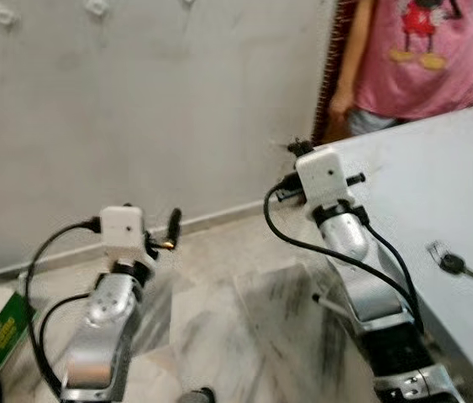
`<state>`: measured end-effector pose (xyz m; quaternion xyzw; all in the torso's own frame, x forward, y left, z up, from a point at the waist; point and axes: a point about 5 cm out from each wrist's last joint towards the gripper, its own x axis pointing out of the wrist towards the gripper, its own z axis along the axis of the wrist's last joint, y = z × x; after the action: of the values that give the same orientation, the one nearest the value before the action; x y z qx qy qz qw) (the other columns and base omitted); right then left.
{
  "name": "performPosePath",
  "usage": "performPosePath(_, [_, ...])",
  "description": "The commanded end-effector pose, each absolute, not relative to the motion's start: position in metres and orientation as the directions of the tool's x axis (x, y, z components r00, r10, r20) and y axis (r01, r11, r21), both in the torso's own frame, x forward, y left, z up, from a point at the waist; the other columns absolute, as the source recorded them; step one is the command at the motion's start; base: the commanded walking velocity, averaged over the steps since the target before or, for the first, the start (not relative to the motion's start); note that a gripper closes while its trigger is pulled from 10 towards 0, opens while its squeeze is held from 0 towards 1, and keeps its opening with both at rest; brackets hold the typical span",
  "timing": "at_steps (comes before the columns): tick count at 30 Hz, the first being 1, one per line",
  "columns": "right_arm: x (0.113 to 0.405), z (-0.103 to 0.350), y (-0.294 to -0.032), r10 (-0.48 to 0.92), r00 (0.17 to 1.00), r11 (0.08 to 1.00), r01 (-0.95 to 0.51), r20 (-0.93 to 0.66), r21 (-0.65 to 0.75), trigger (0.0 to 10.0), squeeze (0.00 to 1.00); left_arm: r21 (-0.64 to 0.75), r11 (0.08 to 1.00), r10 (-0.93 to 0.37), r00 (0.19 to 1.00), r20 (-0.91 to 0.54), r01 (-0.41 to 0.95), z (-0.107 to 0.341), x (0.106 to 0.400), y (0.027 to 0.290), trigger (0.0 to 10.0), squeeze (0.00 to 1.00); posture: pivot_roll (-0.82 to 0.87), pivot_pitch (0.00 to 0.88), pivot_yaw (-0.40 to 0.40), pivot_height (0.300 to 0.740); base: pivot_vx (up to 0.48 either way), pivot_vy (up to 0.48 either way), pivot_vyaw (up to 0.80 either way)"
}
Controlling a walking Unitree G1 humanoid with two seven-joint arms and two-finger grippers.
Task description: Hang keys on a hook
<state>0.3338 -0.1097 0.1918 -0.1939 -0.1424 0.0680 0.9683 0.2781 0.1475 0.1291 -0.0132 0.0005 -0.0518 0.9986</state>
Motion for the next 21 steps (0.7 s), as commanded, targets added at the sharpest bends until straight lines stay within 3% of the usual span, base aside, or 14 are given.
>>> performPosePath(1, [0.3344, 0.1962, -0.0994, 0.221, 0.94, 0.916, -0.11, 0.259, -0.385, 10.0, 0.0, -0.01, 0.997, -0.072, 0.997, -0.001, 0.072, 0.1296, 0.2775, 0.1568, 10.0, 0.0, 0.08, 0.07, -0.004, 0.74, 0.0, 0.0, 0.8])
performPosePath(21, [0.3356, 0.204, -0.1008, 0.279, 0.922, 0.916, -0.171, 0.268, -0.363, 10.0, 0.0, -0.011, 0.995, -0.101, 0.995, -0.015, 0.1, 0.125, 0.2745, 0.1507, 10.0, 0.0, 0.07, 0.076, -0.02, 0.74, 0.0, 0.0, 0.77])
